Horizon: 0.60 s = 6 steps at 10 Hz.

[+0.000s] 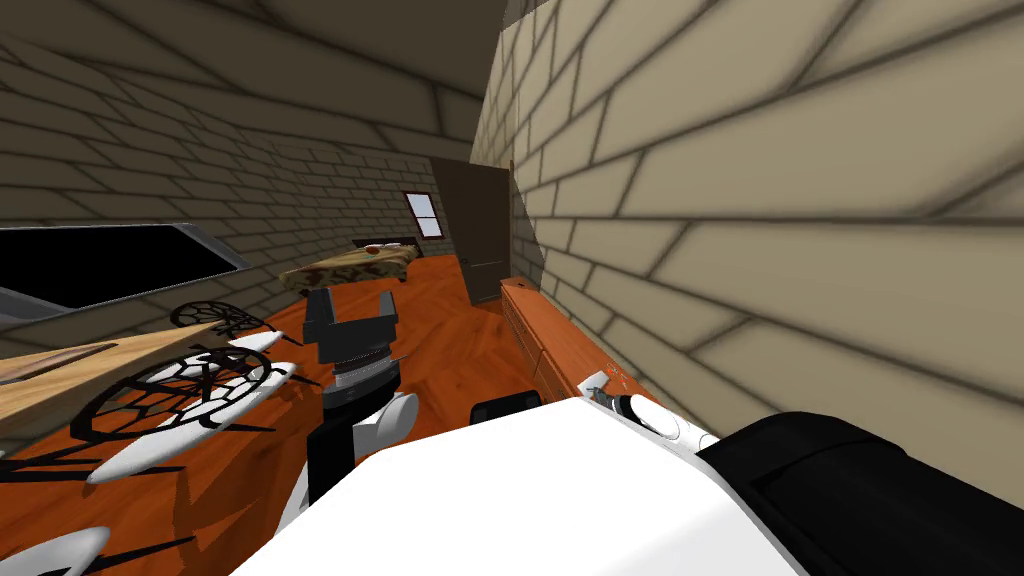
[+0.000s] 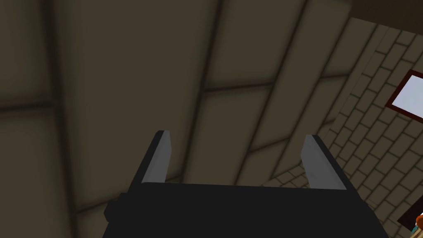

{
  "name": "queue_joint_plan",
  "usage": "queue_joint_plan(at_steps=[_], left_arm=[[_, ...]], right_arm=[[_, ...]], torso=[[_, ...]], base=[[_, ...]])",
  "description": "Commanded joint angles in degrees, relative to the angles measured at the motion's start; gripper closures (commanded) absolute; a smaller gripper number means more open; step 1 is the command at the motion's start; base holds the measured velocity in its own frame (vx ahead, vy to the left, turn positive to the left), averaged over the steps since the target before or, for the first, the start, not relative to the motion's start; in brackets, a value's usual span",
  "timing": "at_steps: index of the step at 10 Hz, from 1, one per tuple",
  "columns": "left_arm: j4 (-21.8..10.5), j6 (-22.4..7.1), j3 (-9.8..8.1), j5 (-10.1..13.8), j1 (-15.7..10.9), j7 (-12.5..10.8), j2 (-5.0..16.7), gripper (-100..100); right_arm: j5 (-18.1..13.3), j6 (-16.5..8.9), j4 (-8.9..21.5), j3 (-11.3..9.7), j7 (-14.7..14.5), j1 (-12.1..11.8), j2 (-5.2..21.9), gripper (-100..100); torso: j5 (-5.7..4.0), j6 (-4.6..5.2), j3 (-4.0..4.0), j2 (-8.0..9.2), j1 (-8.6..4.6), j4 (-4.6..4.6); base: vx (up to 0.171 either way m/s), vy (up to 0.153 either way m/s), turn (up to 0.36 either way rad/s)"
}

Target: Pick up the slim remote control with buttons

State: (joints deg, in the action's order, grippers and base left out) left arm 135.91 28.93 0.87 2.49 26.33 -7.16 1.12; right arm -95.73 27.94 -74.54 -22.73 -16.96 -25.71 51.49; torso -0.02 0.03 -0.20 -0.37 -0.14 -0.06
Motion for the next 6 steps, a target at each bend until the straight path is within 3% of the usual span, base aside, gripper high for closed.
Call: queue_joint_plan(at_steps=[1,4,6], left_arm=[[0.0,0.0,0.0,0.0,0.0,0.0,0.0,0],[0.0,0.0,-0.01,0.0,0.0,0.0,0.0,0],[0.0,0.0,0.0,0.0,0.0,0.0,0.0,0]], right_arm=[[-1.2,0.0,1.6,-0.4,-1.6,0.0,0.2,-100],[-5.2,0.4,5.1,-2.3,-3.2,0.9,1.4,-100],[-8.3,0.8,7.9,-4.1,-4.6,1.6,2.0,-100]], torso=[[0.0,0.0,0.0,0.0,0.0,0.0],[0.0,0.07,0.04,0.09,0.05,0.01],[-0.01,0.02,-0.01,-0.01,0.0,0.0]], base=[[0.056,-0.05,0.13],[0.043,-0.034,0.207],[0.065,-0.061,0.357]])
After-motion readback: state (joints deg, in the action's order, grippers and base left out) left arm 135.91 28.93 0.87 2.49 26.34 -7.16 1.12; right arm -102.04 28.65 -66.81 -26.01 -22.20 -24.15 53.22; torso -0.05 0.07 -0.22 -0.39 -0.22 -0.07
